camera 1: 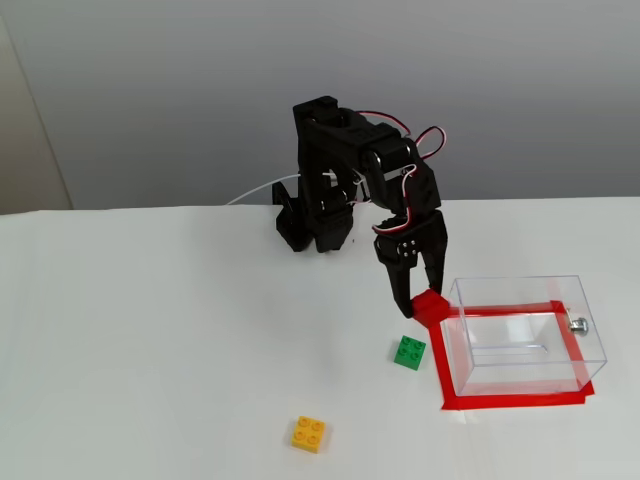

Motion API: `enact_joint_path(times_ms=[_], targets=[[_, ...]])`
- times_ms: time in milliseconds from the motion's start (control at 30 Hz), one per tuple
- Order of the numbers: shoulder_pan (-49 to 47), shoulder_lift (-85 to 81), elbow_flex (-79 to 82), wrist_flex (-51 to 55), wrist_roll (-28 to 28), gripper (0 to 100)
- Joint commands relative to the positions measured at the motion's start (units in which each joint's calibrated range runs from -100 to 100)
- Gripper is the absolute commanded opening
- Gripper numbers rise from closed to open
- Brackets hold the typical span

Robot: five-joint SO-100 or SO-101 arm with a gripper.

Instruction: Pick the red lego brick and place it into the transparent box

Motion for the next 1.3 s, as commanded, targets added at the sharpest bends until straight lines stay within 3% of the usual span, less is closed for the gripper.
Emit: enact_joint_path(times_ms=[0,233,633,1267], targets=[[-5.07,-0.84,-1.63,-0.37,0.04,3],[-14.46,4.42,-2.89,-1.24,-0.22,3],[-22.67,14.17,-11.75,-6.11,-0.32,3],[-27.1,24.19,-15.91,-6.11,0.04,3]])
